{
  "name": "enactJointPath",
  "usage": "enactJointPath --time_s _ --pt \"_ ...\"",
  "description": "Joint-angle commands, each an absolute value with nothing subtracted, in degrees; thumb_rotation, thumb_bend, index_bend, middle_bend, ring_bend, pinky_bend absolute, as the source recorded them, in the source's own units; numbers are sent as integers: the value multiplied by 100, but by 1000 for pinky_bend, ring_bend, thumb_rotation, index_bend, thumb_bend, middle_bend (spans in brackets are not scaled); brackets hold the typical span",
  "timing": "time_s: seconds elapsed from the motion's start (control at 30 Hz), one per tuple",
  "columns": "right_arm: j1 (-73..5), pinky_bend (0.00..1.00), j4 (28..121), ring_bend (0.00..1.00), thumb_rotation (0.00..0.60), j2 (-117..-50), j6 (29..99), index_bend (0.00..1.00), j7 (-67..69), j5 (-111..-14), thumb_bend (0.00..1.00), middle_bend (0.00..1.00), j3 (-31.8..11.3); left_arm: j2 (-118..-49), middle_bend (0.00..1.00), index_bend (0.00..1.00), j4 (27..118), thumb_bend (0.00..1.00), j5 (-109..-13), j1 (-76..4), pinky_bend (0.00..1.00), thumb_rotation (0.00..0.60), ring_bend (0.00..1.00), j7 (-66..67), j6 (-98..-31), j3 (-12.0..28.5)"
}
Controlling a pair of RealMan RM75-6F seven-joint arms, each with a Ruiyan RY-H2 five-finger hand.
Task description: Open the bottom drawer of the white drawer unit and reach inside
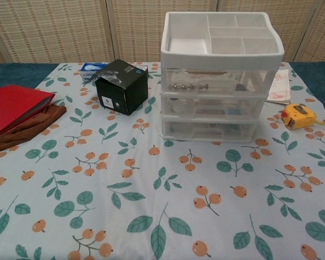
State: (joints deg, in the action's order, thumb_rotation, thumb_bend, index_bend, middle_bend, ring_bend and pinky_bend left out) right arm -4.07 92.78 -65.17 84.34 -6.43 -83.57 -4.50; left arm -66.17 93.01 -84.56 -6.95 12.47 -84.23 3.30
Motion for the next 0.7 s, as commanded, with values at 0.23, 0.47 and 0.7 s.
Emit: enactJointPath --time_s 0.23,0.47,0.7 --pt "-434 223 9308 169 600 -6512 8427 144 -679 -8373 288 159 -460 -6627 58 76 9305 176 -8411 -709 77 600 79 1277 -8410 343" --pt "-423 223 9315 169 600 -6517 8476 144 -665 -8396 293 159 -463 -6632 58 79 9301 176 -8410 -696 77 600 79 1278 -8444 342" --pt "-407 223 9333 180 600 -6522 8499 144 -662 -8390 293 160 -460 -6617 58 81 9310 176 -8398 -690 77 600 79 1263 -8458 347"
